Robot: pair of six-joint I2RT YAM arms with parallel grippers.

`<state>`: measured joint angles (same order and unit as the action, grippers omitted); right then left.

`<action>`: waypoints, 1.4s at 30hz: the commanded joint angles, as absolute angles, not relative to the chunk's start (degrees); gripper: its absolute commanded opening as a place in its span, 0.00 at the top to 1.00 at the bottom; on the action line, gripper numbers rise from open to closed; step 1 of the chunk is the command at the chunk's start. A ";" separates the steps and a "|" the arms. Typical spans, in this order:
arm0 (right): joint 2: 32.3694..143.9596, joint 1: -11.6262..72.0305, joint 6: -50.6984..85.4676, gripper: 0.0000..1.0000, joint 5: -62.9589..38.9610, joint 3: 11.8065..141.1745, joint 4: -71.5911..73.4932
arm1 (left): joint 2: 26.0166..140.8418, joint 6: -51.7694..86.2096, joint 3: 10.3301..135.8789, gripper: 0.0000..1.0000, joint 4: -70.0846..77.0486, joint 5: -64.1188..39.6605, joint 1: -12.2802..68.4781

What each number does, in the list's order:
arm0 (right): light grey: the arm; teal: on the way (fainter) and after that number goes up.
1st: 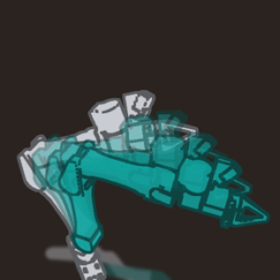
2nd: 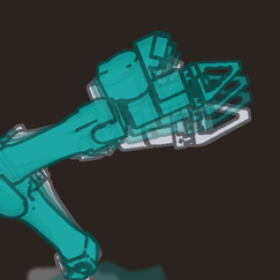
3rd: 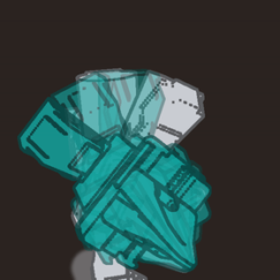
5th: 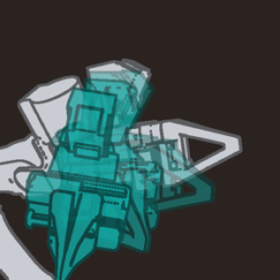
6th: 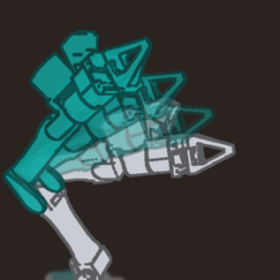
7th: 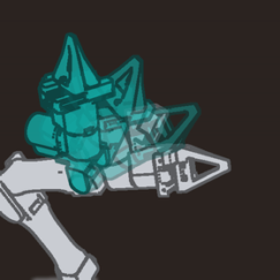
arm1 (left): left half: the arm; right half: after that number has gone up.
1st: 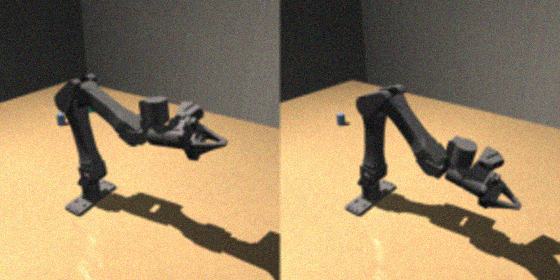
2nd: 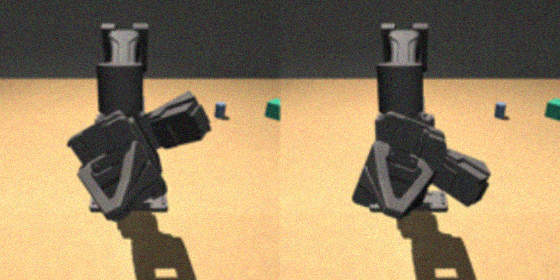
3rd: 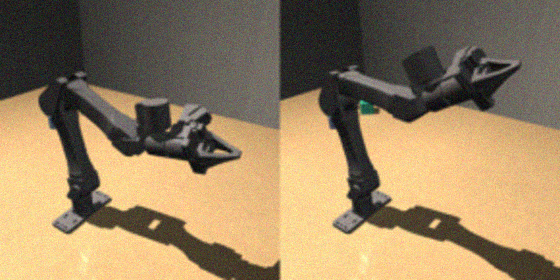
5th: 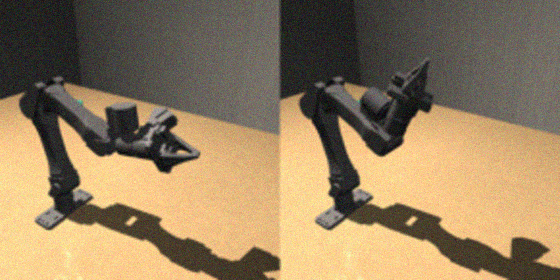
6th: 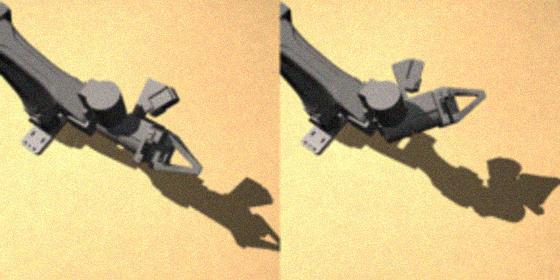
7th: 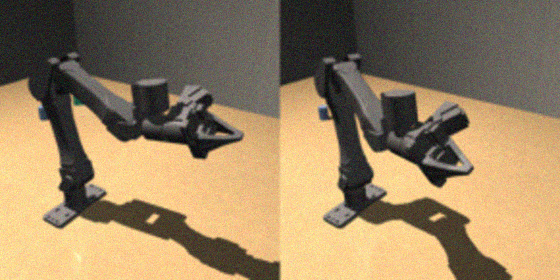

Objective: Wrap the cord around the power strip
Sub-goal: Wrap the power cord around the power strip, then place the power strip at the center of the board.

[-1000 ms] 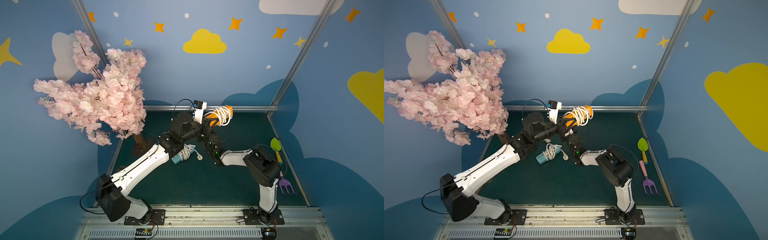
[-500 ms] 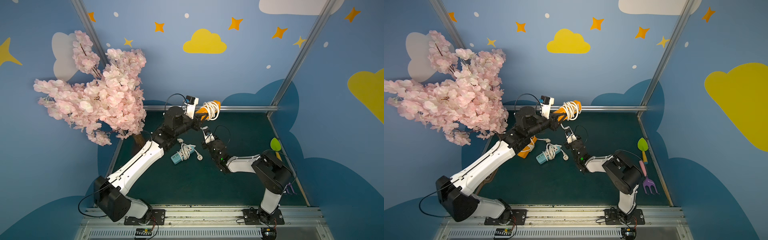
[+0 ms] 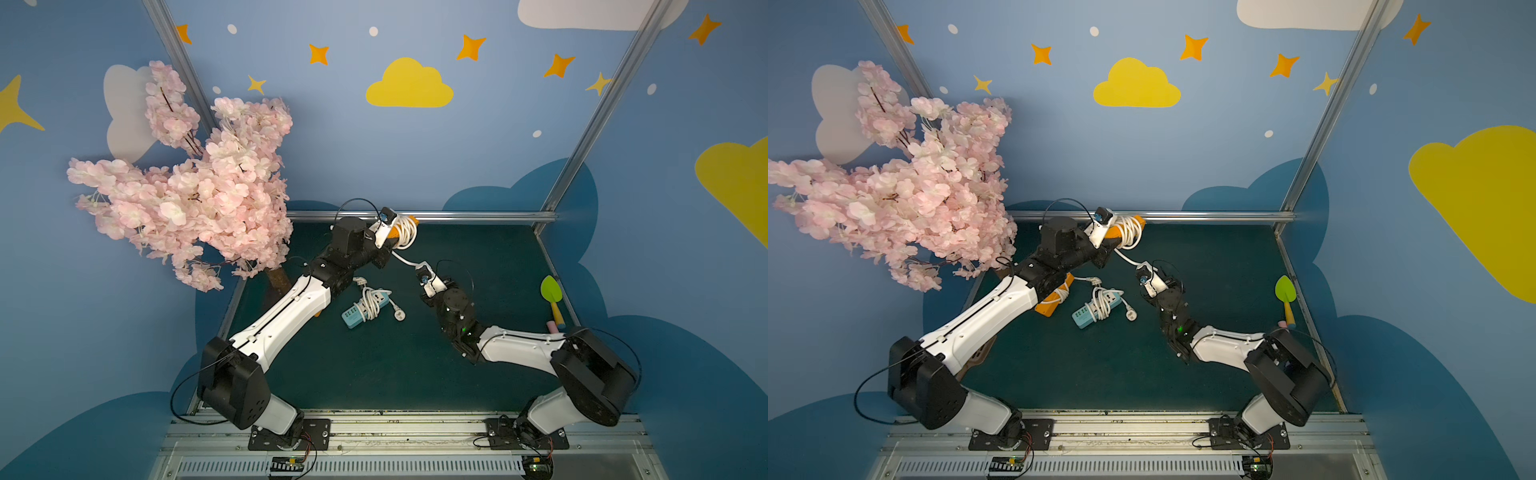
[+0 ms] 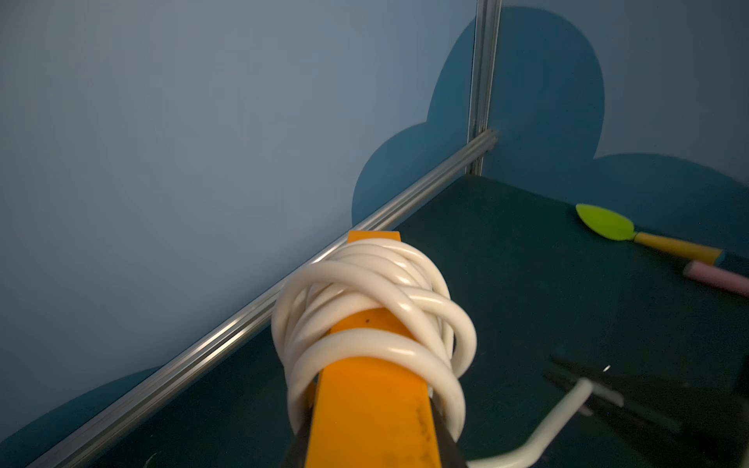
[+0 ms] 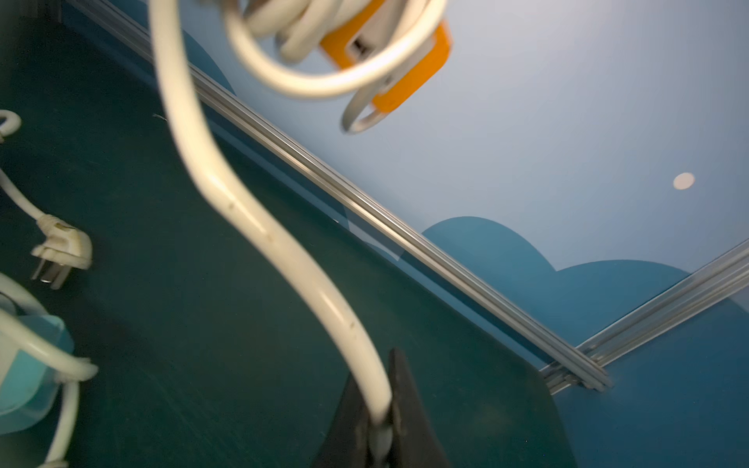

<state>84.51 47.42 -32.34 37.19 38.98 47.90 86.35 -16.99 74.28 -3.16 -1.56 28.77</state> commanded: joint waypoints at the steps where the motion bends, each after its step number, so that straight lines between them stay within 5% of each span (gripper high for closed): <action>1: 76.46 44.78 -35.47 1.00 37.09 40.80 41.36 | 86.97 -31.93 70.80 0.97 -3.10 6.86 30.26; 7: 71.16 32.97 -20.11 1.00 12.16 57.73 -0.96 | 88.06 -39.04 63.03 0.97 1.87 5.71 36.74; 11: 74.42 30.23 -23.19 1.00 6.91 65.71 -13.99 | 90.84 -44.22 60.91 0.97 3.12 3.30 41.81; 23: 79.66 19.44 -10.19 1.00 -1.50 64.87 -25.41 | 111.29 -48.53 65.70 0.97 12.88 13.26 55.97; 39: 97.40 13.28 1.95 1.00 -15.07 74.03 -40.40 | 123.11 -48.36 68.20 0.96 15.86 19.56 61.79; 42: 96.35 12.75 3.64 0.87 -18.89 73.22 -40.97 | 123.92 -47.83 67.62 0.96 16.08 20.06 62.16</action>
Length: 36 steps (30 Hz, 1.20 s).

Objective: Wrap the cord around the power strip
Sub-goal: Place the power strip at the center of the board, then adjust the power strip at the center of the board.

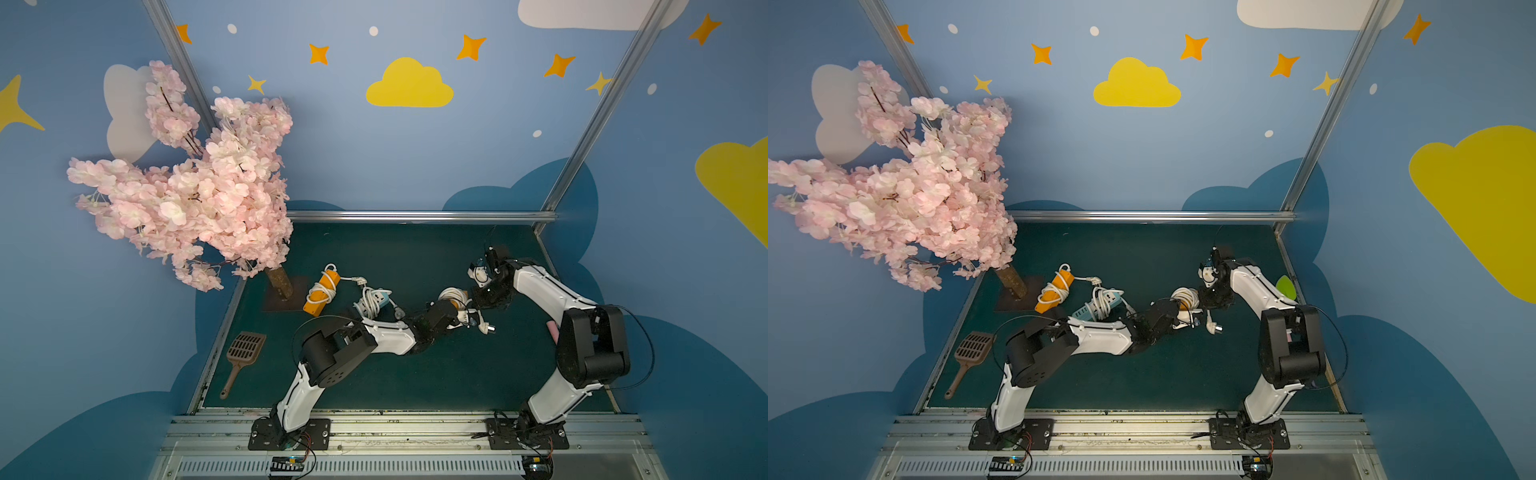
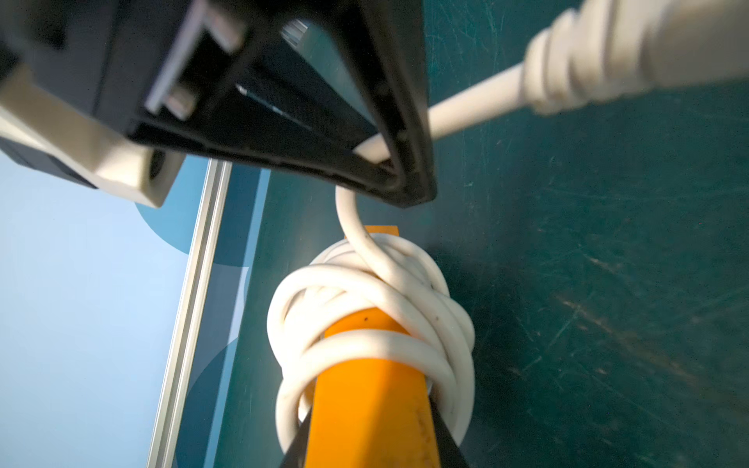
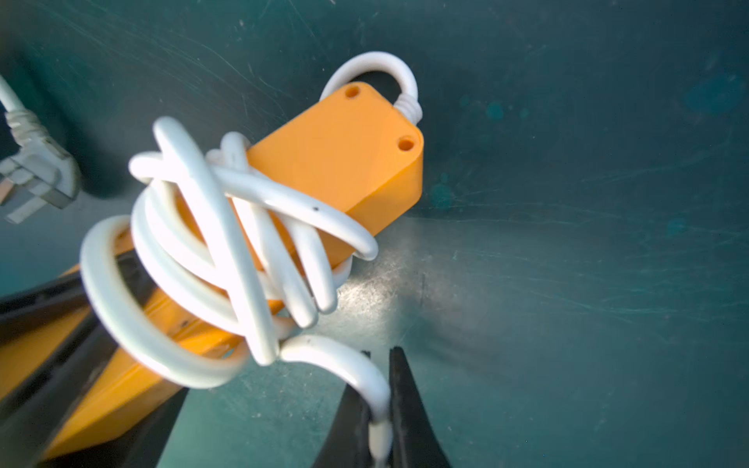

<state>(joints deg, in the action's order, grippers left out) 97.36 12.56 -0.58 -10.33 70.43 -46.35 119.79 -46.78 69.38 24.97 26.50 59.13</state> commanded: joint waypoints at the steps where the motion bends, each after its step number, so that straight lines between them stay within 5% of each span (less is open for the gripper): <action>1: 95.43 12.44 4.15 0.81 -20.08 72.70 -41.03 | 124.01 -47.49 67.44 0.96 16.08 20.18 62.16; 7: 89.59 10.48 7.61 0.53 -22.23 69.58 -41.17 | 124.49 -46.32 67.13 0.96 16.52 20.57 62.56; 14: 88.95 6.38 19.46 0.35 -27.34 70.14 -38.08 | 125.40 -46.12 68.05 0.95 16.56 22.07 63.36; 23: 103.17 9.90 34.87 0.29 -24.83 78.46 -44.50 | 127.00 -47.73 68.48 0.85 17.31 25.57 64.65; 36: 110.54 13.81 36.31 0.24 -17.05 77.49 -47.02 | 126.04 -44.78 70.69 0.59 14.60 27.13 64.82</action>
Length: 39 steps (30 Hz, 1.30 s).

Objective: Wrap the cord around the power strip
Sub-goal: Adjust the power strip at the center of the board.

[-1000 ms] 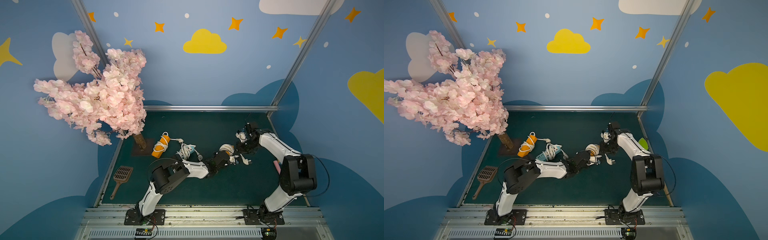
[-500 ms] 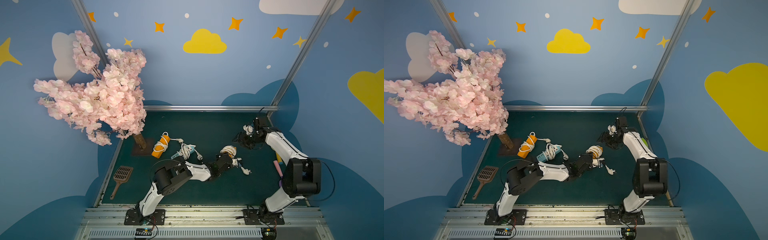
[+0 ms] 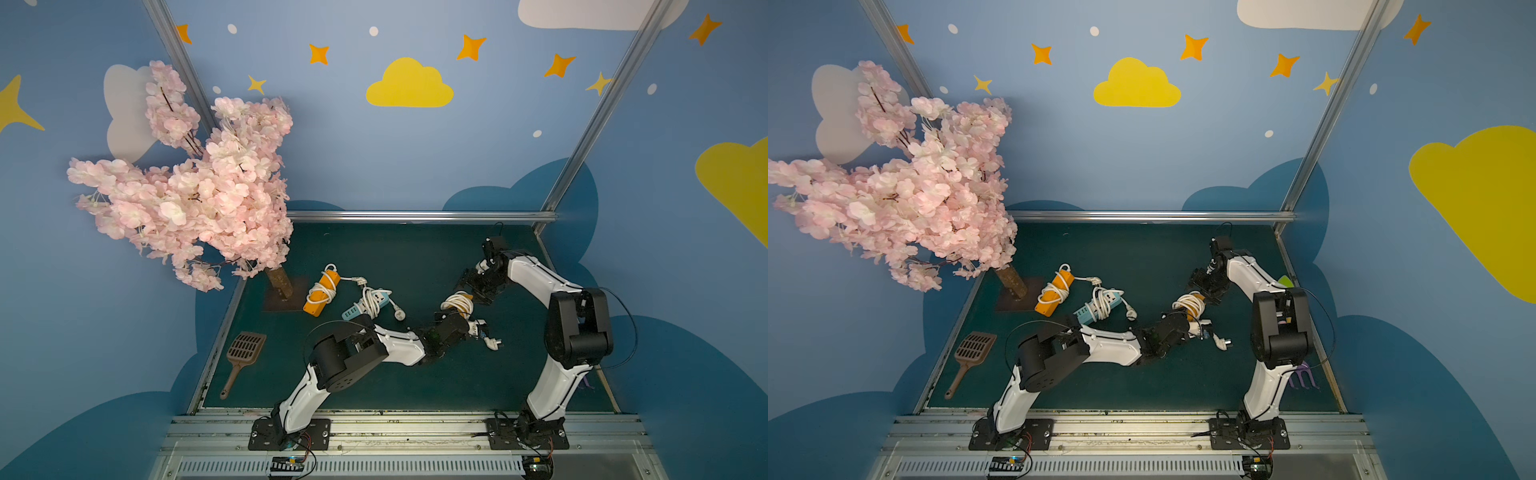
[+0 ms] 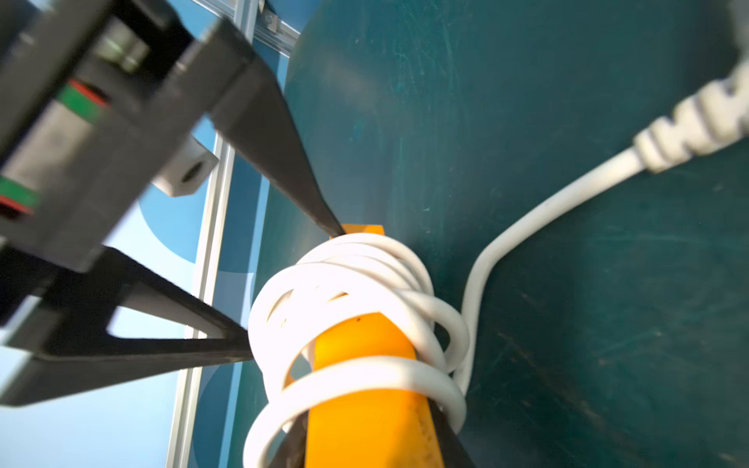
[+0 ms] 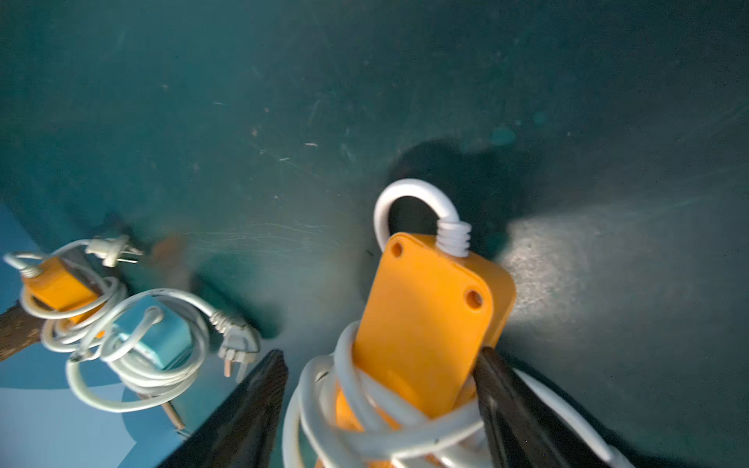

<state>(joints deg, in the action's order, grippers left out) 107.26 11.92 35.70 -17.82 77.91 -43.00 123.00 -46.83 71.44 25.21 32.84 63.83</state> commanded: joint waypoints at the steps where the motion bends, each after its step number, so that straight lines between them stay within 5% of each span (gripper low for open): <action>1: 110.83 14.10 36.35 0.24 -16.52 77.36 -47.19 | 125.87 -44.75 70.90 0.58 14.36 27.18 64.80; 6: 109.53 14.59 36.37 0.22 -13.67 75.94 -47.13 | 124.81 -43.25 71.69 0.49 12.89 26.89 64.61; 19: 103.89 12.26 39.47 0.48 -19.30 64.02 -22.72 | 109.80 -25.87 71.89 0.33 -5.62 16.24 65.21; 28: 96.80 12.68 43.94 0.49 -20.78 51.37 3.59 | 99.76 8.19 68.48 0.33 -11.05 1.14 58.32; 39: 96.92 13.10 46.57 0.49 -24.90 48.17 13.52 | 109.98 29.01 73.89 0.25 -6.06 -0.97 53.44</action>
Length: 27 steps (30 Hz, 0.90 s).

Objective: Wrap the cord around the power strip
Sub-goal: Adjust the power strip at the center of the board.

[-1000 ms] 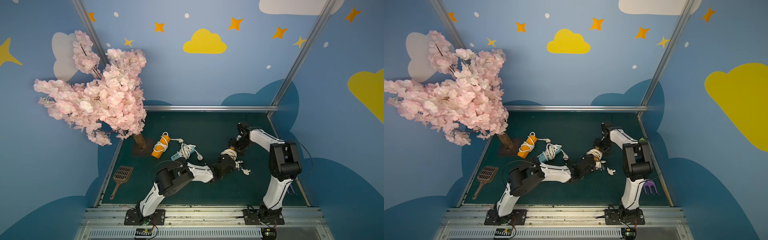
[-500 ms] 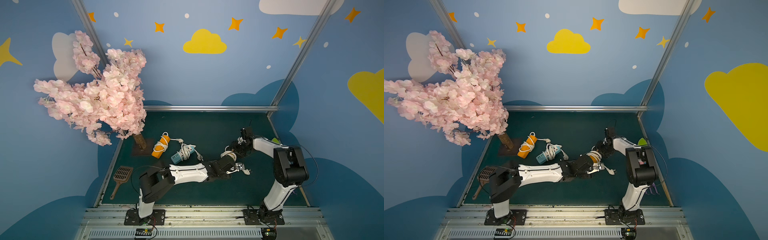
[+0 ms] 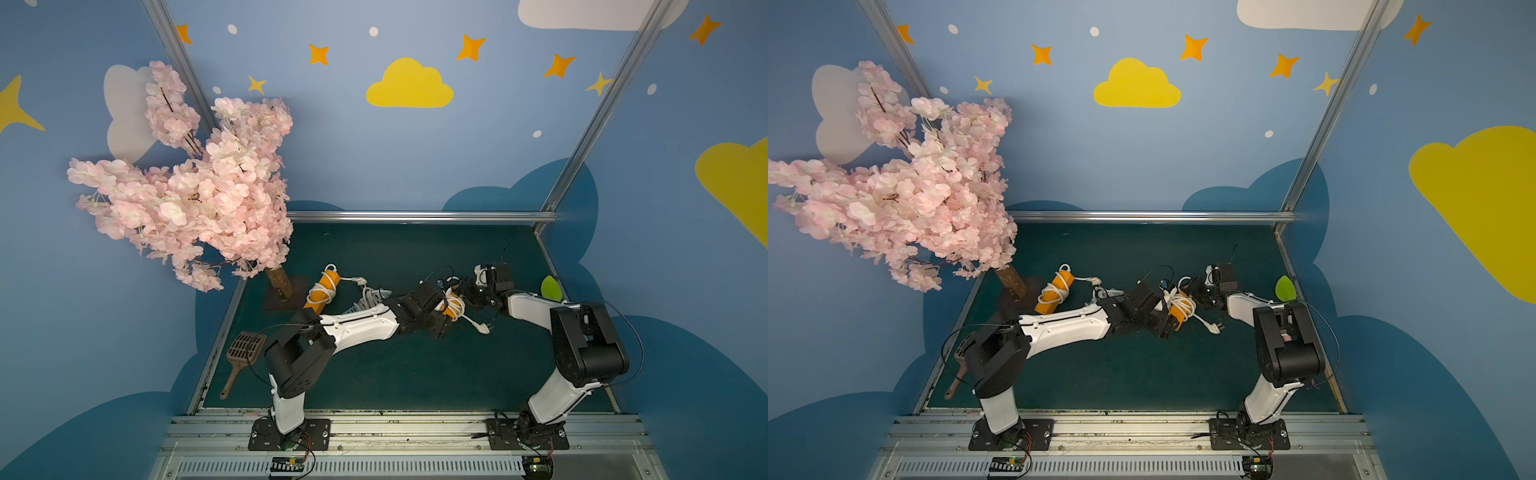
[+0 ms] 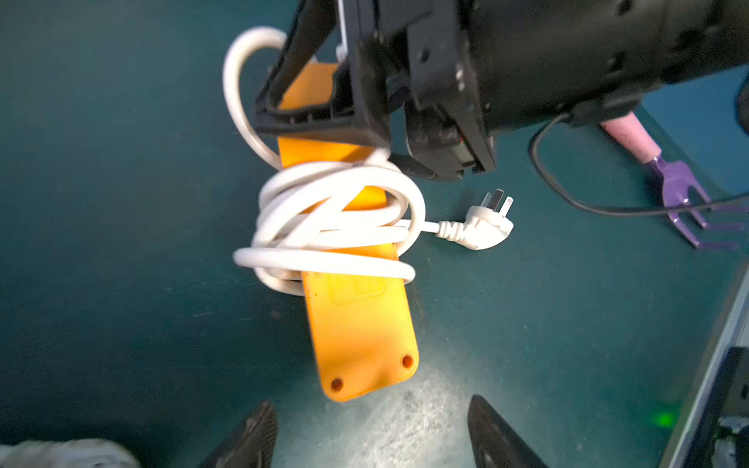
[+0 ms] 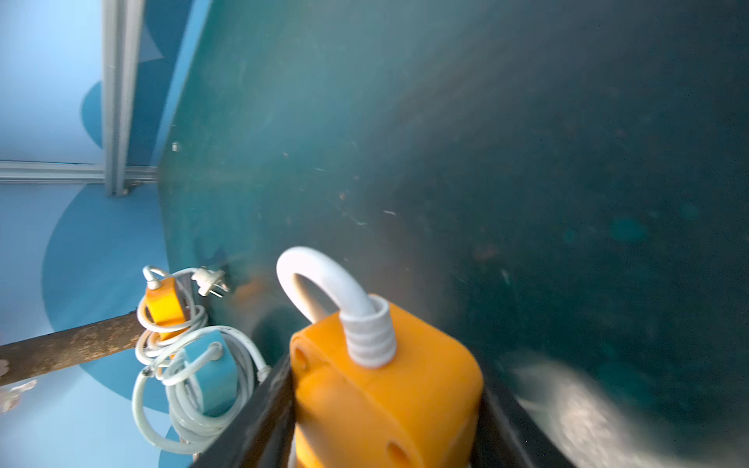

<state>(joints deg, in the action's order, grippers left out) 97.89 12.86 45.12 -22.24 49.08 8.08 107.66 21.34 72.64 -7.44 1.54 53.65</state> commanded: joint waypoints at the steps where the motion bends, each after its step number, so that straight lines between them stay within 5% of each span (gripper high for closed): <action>1: 97.09 13.10 47.04 0.49 -25.32 47.94 13.95 | 110.84 29.54 74.05 0.25 -5.20 -1.19 53.52; 9: 98.09 12.20 46.77 0.48 -29.52 48.25 13.23 | 114.69 24.79 76.87 0.25 -7.91 10.36 53.65; 15: 99.85 11.70 46.90 0.49 -32.69 48.70 12.46 | 118.15 20.84 77.54 0.29 -2.49 8.04 53.53; 22: 100.00 11.44 43.16 0.39 -32.86 51.97 2.62 | 119.58 18.37 77.41 0.75 -2.97 14.62 55.65; 27: 97.11 10.47 36.33 0.25 -24.02 57.90 -16.69 | 122.35 13.06 82.93 0.84 -13.68 26.90 60.56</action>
